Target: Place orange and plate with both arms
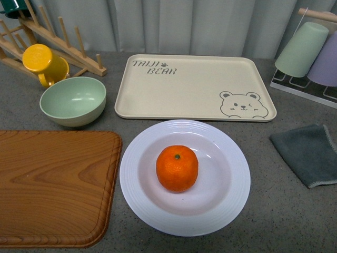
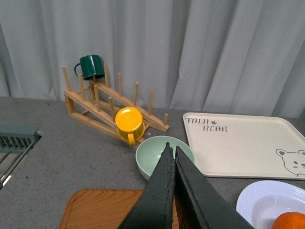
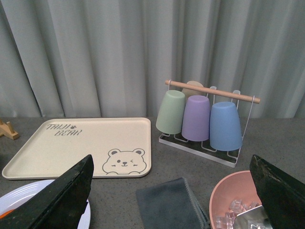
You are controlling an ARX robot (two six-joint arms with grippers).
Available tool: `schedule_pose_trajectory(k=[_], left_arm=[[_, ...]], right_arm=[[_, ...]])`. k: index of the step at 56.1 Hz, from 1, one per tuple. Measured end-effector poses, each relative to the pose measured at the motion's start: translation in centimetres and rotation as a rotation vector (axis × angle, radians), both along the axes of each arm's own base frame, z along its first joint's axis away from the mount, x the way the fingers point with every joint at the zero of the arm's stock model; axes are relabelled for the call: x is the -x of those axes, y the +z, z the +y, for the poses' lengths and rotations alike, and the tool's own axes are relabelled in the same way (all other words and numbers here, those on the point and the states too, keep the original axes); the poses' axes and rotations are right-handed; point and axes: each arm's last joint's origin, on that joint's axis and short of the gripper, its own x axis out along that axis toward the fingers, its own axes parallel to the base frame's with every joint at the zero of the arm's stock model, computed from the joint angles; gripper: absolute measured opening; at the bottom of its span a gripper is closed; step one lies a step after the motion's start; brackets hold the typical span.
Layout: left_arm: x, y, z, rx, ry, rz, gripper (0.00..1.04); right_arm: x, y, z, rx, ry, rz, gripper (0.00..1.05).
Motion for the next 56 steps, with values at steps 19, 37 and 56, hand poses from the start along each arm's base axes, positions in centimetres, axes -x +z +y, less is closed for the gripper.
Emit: schedule_pose_trajectory(k=[19, 37, 56], left_arm=[[0.9, 0.0, 0.0, 0.000, 0.000, -0.002, 0.04], [1.6, -0.2, 0.0, 0.000, 0.001, 0.008, 0.04], [2.5, -0.3, 0.0, 0.000, -0.001, 0.005, 0.42]], right_arm=[[0.0, 0.0, 0.0, 0.000, 0.000, 0.000, 0.96], [0.0, 0.0, 0.0, 0.000, 0.000, 0.000, 0.96], [0.0, 0.0, 0.0, 0.000, -0.003, 0.002, 0.96]])
